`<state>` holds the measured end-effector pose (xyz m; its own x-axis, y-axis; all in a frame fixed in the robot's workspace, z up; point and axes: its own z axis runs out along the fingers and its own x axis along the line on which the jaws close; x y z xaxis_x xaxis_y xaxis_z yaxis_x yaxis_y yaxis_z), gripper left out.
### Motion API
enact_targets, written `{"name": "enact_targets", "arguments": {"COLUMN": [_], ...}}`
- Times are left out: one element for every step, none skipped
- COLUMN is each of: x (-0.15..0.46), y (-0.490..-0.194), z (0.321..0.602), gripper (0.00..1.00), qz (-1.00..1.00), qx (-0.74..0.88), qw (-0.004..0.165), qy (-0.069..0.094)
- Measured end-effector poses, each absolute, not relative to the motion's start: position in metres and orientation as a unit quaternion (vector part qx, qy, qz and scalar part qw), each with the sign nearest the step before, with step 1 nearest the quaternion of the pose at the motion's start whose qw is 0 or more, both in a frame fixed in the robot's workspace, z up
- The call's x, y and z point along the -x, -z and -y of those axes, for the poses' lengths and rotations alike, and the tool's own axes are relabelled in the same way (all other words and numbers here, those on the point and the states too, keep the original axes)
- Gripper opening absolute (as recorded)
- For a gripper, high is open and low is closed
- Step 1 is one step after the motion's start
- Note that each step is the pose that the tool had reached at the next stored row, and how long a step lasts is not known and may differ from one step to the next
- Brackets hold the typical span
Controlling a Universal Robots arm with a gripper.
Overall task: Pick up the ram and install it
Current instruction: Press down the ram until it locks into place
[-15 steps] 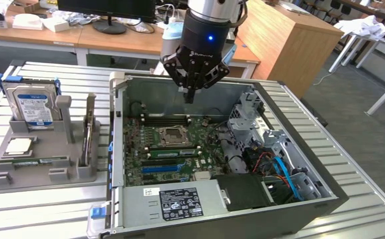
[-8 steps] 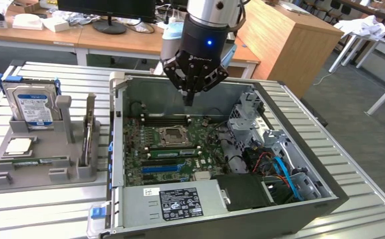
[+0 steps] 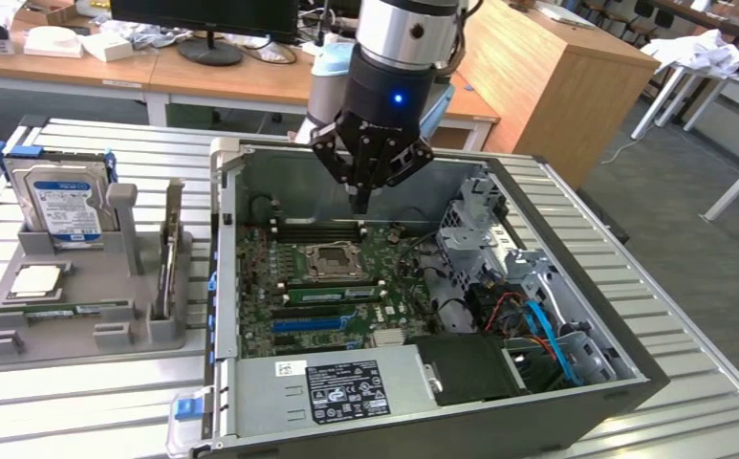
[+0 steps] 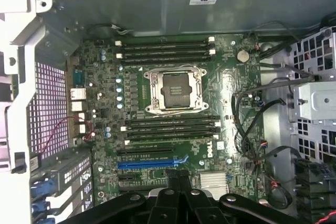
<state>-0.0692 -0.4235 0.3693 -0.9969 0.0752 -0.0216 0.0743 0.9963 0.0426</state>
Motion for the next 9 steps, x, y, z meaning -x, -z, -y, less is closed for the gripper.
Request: {"name": "enact_targets", "arguments": {"x": [0.0692, 0.0692, 0.0692, 0.0692, 0.0692, 0.0692, 0.0692, 0.0686, 0.0672], "y": [-0.3674, -0.3662, -0.3656, -0.3656, -0.3656, -0.3656, -0.3656, -0.3654, -0.3653], "z": [0.4235, 0.4235, 0.4235, 0.4235, 0.4235, 0.4235, 0.4235, 0.4235, 0.4235], "gripper": [0.1, 0.1, 0.1, 0.1, 0.1, 0.1, 0.1, 0.1, 0.1], "qz": [-0.999, -0.999, -0.999, -0.999, -0.999, -0.999, -0.999, -0.999, -0.999], "qx": [-0.037, -0.037, -0.037, -0.037, -0.037, -0.037, -0.037, -0.037, -0.037], "qw": [0.012, 0.012, 0.012, 0.012, 0.012, 0.012, 0.012, 0.012, 0.012], "qy": [-0.021, -0.021, -0.021, -0.021, -0.021, -0.021, -0.021, -0.021, -0.021]}}
